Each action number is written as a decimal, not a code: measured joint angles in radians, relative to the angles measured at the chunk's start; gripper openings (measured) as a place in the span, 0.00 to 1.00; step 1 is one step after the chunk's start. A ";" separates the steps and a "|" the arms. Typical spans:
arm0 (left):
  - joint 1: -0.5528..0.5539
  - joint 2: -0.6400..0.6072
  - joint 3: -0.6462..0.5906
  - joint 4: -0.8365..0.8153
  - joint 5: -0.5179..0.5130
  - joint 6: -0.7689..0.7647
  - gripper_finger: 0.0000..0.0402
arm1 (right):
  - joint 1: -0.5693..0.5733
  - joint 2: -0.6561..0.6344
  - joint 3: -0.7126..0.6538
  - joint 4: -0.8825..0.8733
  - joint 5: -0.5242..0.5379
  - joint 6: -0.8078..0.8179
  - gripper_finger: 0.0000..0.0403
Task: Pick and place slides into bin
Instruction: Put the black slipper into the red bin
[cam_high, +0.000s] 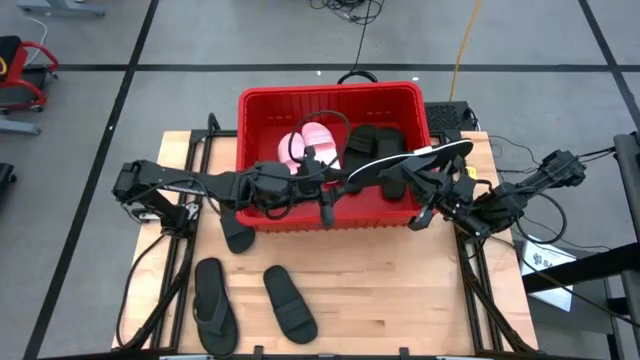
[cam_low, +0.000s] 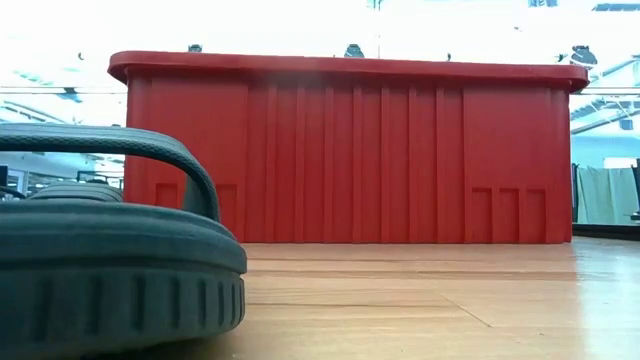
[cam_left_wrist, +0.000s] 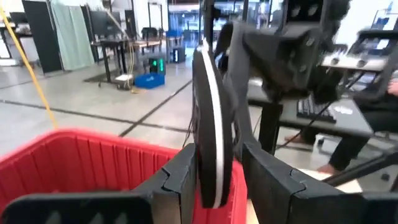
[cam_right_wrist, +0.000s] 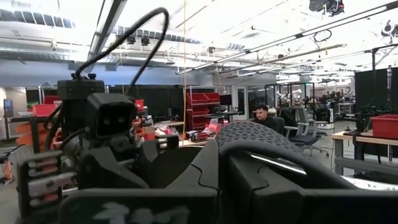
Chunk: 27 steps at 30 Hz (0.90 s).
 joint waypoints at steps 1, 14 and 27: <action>0.001 0.003 -0.001 -0.006 0.000 0.000 0.32 | 0.000 0.000 0.000 -0.001 0.000 0.000 0.00; 0.011 0.024 -0.002 0.020 0.003 0.031 0.09 | 0.000 0.000 0.000 -0.006 0.000 0.002 0.00; 0.013 0.024 -0.002 0.040 0.000 0.065 0.03 | 0.000 0.000 0.000 -0.006 -0.001 0.022 0.01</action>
